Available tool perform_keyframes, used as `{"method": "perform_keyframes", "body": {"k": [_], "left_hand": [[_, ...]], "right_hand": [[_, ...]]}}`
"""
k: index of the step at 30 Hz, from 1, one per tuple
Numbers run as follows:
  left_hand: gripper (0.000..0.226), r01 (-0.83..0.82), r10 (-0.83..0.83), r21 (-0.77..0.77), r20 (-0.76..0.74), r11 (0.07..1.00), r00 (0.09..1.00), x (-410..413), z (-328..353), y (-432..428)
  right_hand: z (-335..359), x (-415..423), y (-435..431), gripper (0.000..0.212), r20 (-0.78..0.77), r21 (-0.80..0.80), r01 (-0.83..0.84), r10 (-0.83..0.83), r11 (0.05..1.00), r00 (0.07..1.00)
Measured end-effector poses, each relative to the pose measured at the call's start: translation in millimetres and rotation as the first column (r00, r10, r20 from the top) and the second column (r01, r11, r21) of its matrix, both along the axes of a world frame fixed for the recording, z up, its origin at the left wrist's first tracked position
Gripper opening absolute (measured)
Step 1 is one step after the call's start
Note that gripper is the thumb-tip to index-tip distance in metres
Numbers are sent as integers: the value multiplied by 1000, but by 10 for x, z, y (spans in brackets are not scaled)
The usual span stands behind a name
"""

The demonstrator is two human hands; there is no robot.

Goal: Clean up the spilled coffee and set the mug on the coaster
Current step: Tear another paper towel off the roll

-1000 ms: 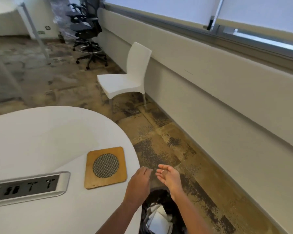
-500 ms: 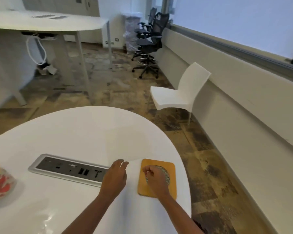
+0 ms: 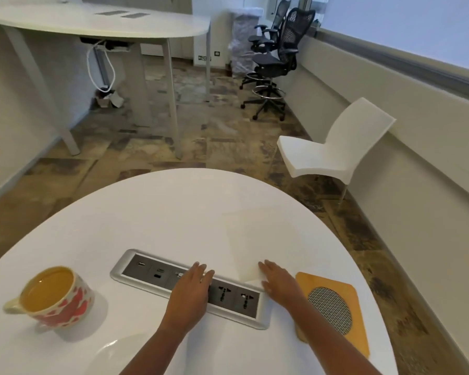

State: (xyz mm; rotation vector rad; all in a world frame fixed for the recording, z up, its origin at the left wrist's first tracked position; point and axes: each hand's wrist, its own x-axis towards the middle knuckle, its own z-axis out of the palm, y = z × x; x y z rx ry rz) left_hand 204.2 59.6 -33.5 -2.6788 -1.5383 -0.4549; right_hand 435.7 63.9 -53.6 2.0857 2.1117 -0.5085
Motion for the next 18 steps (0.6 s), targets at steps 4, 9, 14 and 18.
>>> {"method": "perform_keyframes", "body": {"k": [4,9,14,18], "left_hand": [[49,39,-40,23,28,999,999,-151,-89,87],[47,57,-58,12,85,998,995,-206,-171,101],[45,64,-61,-19,139,998,988,-240,-100,93],[37,21,19,-127,304,992,953,-239,-13,86]], "right_hand": [[-98,22,7,50,132,94,-79,66,992,989],[-147,-12,-1,54,166,190,-124,93,974,982],[-20,-128,18,48,74,285,-24,2,958,997],[262,-293,-63,38,-337,508,256,-84,822,938]]}}
